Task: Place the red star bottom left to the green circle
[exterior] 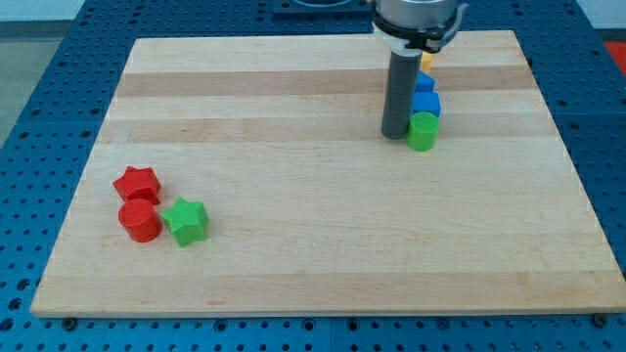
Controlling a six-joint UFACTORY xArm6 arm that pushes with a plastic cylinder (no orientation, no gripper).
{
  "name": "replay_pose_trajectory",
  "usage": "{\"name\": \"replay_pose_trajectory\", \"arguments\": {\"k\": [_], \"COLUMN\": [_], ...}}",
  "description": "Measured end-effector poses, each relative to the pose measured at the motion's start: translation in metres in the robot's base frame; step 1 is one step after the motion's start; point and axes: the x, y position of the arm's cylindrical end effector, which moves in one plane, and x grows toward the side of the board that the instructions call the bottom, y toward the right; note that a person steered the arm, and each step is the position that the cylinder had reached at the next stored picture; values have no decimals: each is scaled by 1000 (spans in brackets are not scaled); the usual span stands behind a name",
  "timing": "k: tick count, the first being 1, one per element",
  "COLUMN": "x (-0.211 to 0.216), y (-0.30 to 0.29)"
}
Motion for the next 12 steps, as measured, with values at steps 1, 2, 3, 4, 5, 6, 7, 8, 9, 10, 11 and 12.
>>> {"name": "replay_pose_trajectory", "arguments": {"k": [1,2,3,4,5,6,7,8,9,10,11,12], "x": [0,-7,-34,12,43,87,126,123,110,111,88,67], "y": [-2,-54,-132,-240,-321,-349,-344,-307,-312,-322,-320,-306]}}
